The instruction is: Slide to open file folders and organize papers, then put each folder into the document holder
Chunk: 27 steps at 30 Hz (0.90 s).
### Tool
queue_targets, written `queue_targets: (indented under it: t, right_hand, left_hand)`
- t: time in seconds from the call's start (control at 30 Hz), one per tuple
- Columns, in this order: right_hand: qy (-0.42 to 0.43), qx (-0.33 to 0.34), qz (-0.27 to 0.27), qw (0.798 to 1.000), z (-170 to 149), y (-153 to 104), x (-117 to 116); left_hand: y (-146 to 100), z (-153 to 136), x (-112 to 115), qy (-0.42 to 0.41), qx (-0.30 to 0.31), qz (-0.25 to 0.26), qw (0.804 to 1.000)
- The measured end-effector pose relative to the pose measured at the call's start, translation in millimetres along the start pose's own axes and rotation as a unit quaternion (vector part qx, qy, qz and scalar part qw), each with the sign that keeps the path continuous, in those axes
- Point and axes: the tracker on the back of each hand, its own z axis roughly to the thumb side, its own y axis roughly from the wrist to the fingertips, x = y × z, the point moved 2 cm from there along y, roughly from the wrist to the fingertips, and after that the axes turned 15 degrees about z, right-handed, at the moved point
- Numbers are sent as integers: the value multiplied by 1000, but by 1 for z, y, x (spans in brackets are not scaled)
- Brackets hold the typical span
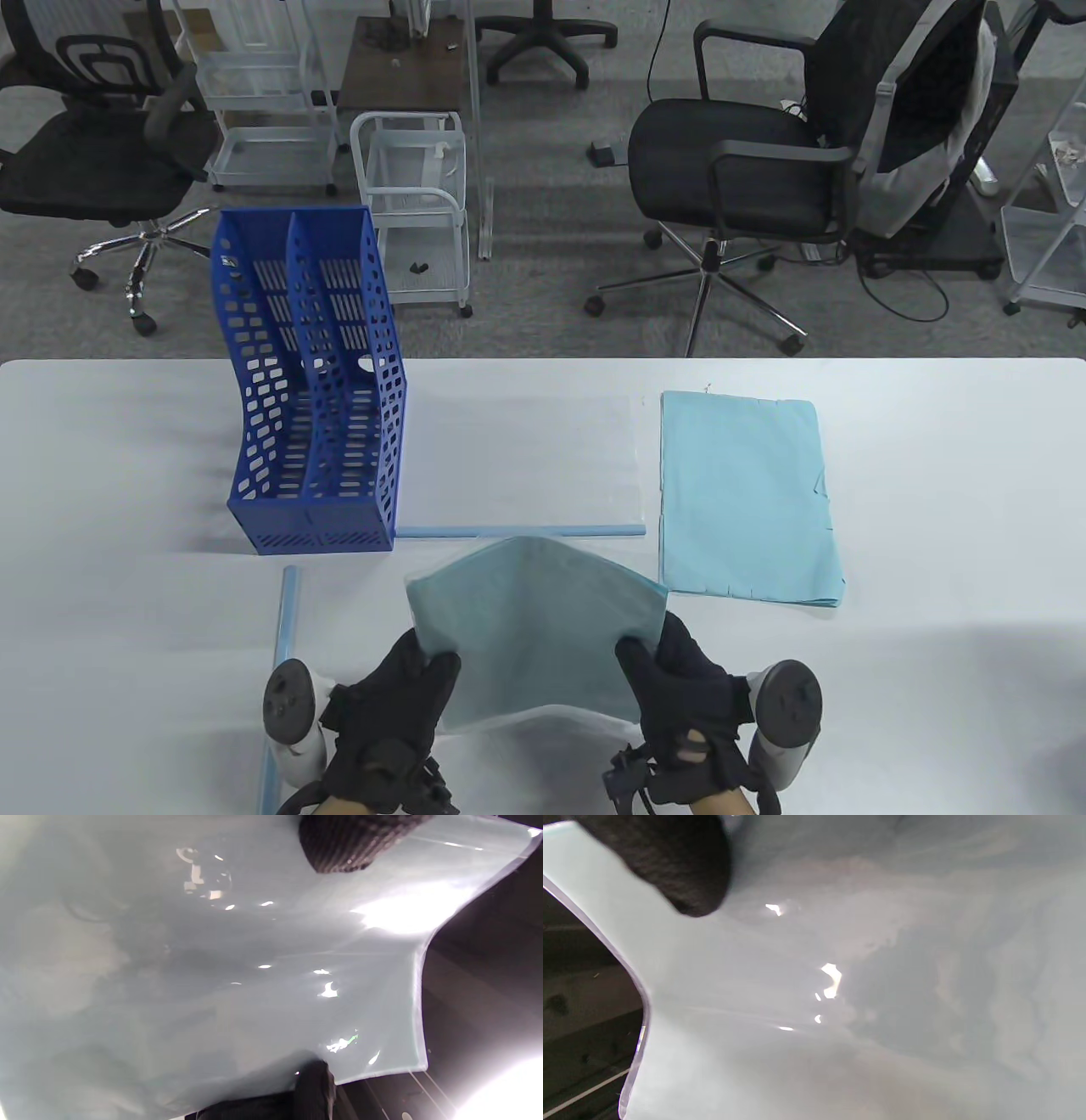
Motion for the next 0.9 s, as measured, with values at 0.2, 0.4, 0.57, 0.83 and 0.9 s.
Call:
queue_targets:
  t: [0.2, 0.4, 0.57, 0.83, 0.9]
  right_hand:
    - [33, -58, 0, 998, -26, 2, 2]
    - [12, -55, 31, 998, -21, 7, -15]
    - [27, -61, 26, 997, -23, 7, -16]
    - [-62, -108, -42, 991, -19, 2, 15]
    - [-74, -134, -41, 987, -23, 3, 15]
  left_hand:
    - [4, -18, -9, 27, -31, -3, 999]
    - [2, -15, 7, 42, -16, 5, 999]
    - [-2, -7, 6, 52, -17, 36, 998]
    - [1, -1, -16, 119, -79, 53, 988]
    - [0, -4, -18, 132, -104, 54, 984]
